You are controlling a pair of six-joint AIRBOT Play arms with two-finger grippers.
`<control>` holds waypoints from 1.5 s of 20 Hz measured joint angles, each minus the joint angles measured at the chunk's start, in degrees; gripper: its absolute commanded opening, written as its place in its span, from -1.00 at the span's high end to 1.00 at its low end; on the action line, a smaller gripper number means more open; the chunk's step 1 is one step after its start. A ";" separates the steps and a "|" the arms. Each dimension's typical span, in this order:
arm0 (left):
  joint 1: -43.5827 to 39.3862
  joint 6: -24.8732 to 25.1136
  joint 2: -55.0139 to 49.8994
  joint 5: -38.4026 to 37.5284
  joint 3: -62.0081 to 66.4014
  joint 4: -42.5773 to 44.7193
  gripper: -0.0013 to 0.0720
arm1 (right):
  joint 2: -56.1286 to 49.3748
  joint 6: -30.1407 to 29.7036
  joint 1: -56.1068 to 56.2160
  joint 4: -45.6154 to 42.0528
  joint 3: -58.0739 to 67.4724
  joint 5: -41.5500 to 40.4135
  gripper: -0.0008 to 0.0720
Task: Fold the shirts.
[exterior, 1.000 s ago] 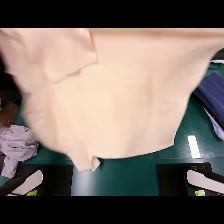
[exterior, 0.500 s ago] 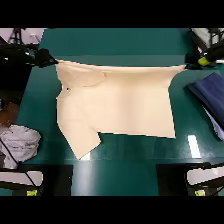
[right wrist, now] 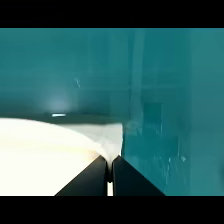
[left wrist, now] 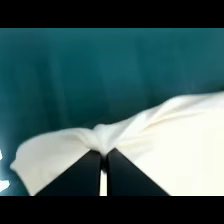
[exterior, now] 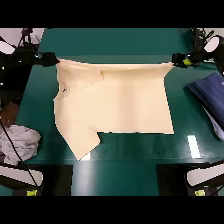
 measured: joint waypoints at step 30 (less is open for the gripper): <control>0.17 -16.65 11.76 -26.29 -18.23 22.08 -0.29 | 11.23 -2.78 -1.05 0.46 -12.09 19.74 -0.06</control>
